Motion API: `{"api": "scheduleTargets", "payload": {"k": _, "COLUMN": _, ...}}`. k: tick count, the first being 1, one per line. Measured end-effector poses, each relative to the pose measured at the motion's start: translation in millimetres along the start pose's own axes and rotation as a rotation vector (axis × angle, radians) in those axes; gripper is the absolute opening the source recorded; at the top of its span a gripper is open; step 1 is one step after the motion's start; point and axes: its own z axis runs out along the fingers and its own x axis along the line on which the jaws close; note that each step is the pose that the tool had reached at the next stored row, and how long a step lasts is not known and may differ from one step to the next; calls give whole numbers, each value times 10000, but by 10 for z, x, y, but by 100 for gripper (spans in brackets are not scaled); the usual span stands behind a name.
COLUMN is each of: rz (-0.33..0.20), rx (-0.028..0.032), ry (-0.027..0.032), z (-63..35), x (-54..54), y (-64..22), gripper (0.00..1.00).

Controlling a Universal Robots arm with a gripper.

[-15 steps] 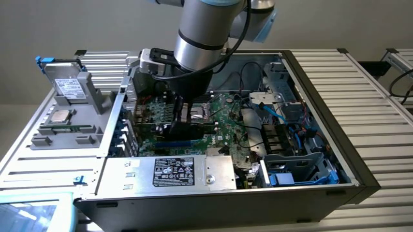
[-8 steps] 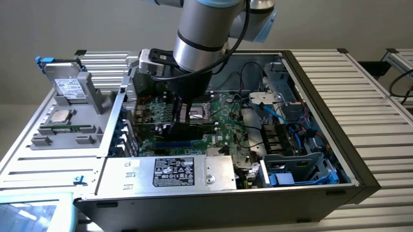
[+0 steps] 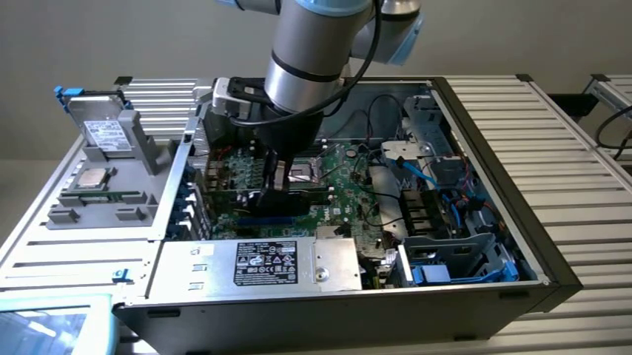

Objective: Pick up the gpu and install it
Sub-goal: 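Insert the gpu into the slot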

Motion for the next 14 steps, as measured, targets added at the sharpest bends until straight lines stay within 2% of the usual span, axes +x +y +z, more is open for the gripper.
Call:
{"api": "scheduleTargets", "payload": {"k": 10, "rz": 14, "rx": -99, "ry": -4, "z": 18, "x": 0, "y": 7, "gripper": 28}}
{"api": "scheduleTargets", "payload": {"k": 14, "rz": 14, "rx": -116, "ry": -7, "z": 21, "x": 4, "y": 6, "gripper": 28}}
